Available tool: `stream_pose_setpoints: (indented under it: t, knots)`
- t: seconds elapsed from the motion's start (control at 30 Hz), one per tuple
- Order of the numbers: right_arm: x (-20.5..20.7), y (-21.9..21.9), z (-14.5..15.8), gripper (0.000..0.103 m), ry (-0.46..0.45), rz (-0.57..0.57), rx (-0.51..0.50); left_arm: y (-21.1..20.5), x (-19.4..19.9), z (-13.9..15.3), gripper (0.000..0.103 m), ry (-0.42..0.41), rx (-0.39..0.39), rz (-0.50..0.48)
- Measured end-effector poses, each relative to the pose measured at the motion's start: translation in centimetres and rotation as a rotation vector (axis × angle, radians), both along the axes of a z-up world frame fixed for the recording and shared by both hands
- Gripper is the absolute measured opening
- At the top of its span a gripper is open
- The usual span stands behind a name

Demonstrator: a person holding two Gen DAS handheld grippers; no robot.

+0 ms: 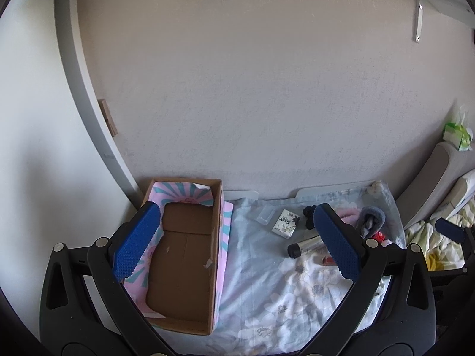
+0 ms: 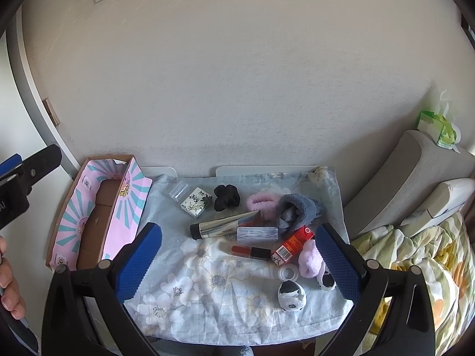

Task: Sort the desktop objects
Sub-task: 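Move both tools toward the cluttered items on the cloth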

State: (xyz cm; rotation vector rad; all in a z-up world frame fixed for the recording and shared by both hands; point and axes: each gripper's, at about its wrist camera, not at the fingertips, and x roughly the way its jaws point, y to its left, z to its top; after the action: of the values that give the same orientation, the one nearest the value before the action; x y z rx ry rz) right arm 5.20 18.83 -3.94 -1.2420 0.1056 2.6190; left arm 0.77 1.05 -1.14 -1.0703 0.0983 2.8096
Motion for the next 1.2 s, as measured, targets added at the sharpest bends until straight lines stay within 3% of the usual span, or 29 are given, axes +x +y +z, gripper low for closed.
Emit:
stream_pose_setpoints:
  t: [0.27, 0.47, 0.63, 0.8, 1.0, 1.07, 1.2]
  knots:
    - [-0.2, -0.2, -0.5, 0.103, -0.016, 0.005, 0.019, 1.1, 0.2, -0.3, 0.103, -0.010, -0.033, -0.064]
    - [-0.2, -0.1, -0.8, 0.103, -0.023, 0.011, 0.021, 1.8, -0.1, -1.3, 0.103, -0.074, 0.000, -0.117]
    - [-0.4, -0.3, -1.0, 0.103, -0.041, 0.011, 0.044, 2.5, 0.0, -1.2, 0.103, -0.062, 0.001, -0.136]
    - [-0.2, 0.5, -0.6, 0.103, 0.018, 0.044, 0.016, 2.9, 0.3, -1.3, 0.103, -0.057, 0.034, -0.169]
    - [2.6, 3.5, 2.0, 0.103, 0.155, 0.079, 0.234, 4.0, 0.1, -3.3, 0.103, -0.060, -0.041, -0.199]
    - [3.2, 5.0, 2.4, 0.103, 0.124, 0.067, 0.249, 4.9, 0.2, -4.5, 0.103, -0.069, -0.075, -0.225]
    - [4.2, 9.0, 1.4, 0.103, 0.044, 0.051, 0.141, 7.0, 0.4, -7.3, 0.103, -0.123, -0.080, -0.304]
